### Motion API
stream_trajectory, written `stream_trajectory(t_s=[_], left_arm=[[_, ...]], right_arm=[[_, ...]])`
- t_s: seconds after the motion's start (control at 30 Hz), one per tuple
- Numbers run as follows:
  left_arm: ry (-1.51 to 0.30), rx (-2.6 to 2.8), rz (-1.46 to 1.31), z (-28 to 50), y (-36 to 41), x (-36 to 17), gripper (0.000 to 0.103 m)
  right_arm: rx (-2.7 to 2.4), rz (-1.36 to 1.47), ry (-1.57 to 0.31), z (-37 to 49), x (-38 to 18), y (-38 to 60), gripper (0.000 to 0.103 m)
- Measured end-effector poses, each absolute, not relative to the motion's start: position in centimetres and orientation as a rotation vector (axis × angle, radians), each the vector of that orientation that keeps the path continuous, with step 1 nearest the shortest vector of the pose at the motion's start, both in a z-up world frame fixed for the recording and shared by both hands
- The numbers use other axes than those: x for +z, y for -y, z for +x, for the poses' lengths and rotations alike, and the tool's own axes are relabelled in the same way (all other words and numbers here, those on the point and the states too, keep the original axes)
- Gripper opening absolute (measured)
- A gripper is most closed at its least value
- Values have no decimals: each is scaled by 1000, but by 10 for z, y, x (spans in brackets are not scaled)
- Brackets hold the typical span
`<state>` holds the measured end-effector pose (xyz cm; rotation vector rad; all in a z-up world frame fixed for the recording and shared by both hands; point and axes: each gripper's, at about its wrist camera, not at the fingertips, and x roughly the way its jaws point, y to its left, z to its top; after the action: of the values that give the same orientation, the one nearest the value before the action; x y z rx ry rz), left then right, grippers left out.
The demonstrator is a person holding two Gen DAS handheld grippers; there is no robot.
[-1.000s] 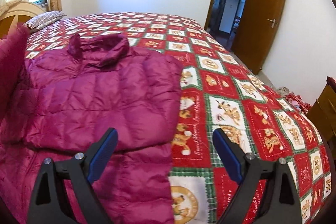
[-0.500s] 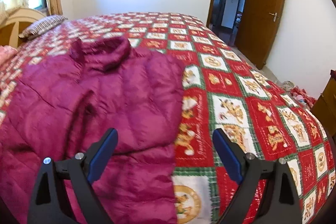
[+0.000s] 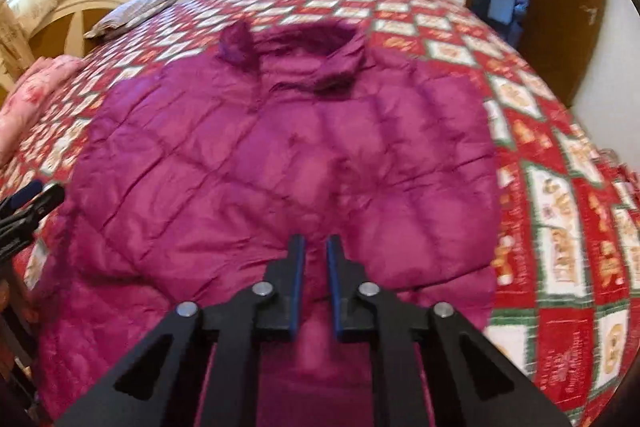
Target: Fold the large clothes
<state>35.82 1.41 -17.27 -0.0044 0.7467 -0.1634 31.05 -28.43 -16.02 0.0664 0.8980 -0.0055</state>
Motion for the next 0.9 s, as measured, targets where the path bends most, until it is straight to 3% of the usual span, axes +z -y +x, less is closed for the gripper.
stream_trajectory(t_s=[0.2, 0.23, 0.27, 0.33, 0.4, 0.5, 0.53, 0.57, 0.6, 0.67, 0.9], left_arm=[[-721, -174, -59, 371, -18, -153, 95], [-713, -175, -56, 373, -17, -150, 95], [-703, -174, -51, 373, -15, -147, 95], [-694, -166, -52, 377, -13, -145, 95], [-709, -150, -61, 379, -14, -149, 95], [-739, -148, -70, 383, -15, -159, 95], [-750, -152, -81, 383, -15, -161, 95], [-758, -158, -95, 384, -16, -163, 95], [-765, -166, -111, 384, -16, -164, 95], [-759, -171, -104, 384, -15, -162, 95], [-712, -224, -82, 394, 2, -136, 95]], right_arm=[[-108, 69, -891, 315, -155, 311, 11], [-105, 82, -885, 315, -152, 311, 17], [-107, 90, -877, 315, -150, 310, 50], [-78, 128, -839, 311, -146, 307, 94], [-55, 117, -819, 308, -144, 297, 91], [-6, 100, -880, 318, -156, 283, 73], [17, 102, -916, 324, -163, 280, 57], [37, 109, -935, 326, -168, 278, 32], [59, 119, -943, 327, -170, 278, 21], [42, 101, -916, 322, -166, 279, 13], [-82, 67, -903, 318, -158, 314, 13]])
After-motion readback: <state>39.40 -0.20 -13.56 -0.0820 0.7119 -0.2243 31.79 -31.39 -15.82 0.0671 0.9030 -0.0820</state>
